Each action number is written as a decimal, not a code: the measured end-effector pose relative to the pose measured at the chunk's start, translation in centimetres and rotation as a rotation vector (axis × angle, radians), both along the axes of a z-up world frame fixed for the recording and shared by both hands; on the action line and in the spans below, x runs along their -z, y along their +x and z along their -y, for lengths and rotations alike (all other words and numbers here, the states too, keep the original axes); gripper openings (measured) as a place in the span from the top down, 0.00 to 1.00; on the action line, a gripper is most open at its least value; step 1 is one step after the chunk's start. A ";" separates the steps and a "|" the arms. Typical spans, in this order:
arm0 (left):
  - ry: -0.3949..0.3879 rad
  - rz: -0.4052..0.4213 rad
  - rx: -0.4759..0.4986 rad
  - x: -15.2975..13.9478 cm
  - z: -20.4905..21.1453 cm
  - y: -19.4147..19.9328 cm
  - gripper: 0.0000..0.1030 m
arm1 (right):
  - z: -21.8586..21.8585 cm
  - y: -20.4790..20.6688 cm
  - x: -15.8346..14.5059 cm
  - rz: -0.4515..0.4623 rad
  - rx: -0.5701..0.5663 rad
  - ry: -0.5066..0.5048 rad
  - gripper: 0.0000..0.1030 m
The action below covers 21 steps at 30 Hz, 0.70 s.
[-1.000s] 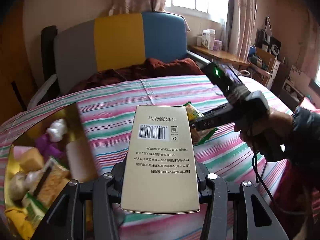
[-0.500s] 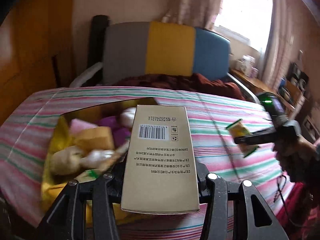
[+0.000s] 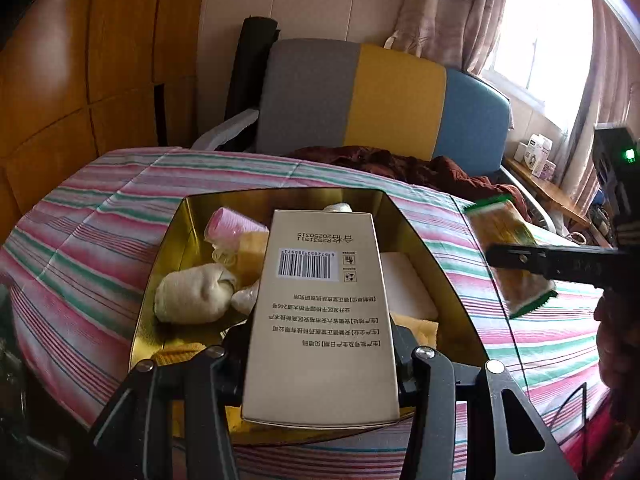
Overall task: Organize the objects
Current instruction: 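Carry the cream box and WEIDAN packet over the gold tray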
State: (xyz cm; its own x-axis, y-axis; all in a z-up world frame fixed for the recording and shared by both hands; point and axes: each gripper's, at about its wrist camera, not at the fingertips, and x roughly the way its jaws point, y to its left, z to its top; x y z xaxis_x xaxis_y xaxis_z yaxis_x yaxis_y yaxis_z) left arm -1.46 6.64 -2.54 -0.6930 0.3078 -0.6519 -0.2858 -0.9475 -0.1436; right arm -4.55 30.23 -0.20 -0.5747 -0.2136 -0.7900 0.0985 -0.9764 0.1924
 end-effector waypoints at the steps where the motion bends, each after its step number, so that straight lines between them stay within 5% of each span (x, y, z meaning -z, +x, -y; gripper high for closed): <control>1: 0.003 0.007 0.001 0.2 0.0 -0.2 0.51 | 0.8 -0.6 0.0 0.001 -0.013 0.005 0.66; 13: 0.102 0.113 -0.035 2.0 1.4 -2.4 0.51 | 5.8 -6.4 0.4 0.046 -0.127 0.028 0.65; 21: 0.066 0.136 -0.017 3.1 -0.8 -4.5 0.51 | 5.4 -9.5 3.2 0.154 -0.068 -0.035 0.64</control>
State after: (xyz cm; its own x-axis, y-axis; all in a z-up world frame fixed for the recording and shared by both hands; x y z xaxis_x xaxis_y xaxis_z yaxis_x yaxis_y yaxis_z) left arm -5.98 7.44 -5.59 -0.6054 0.3423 -0.7185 -0.2438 -0.9391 -0.2420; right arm -14.07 24.87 -3.43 -0.4310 -0.2768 -0.8589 0.1313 -0.9609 0.2438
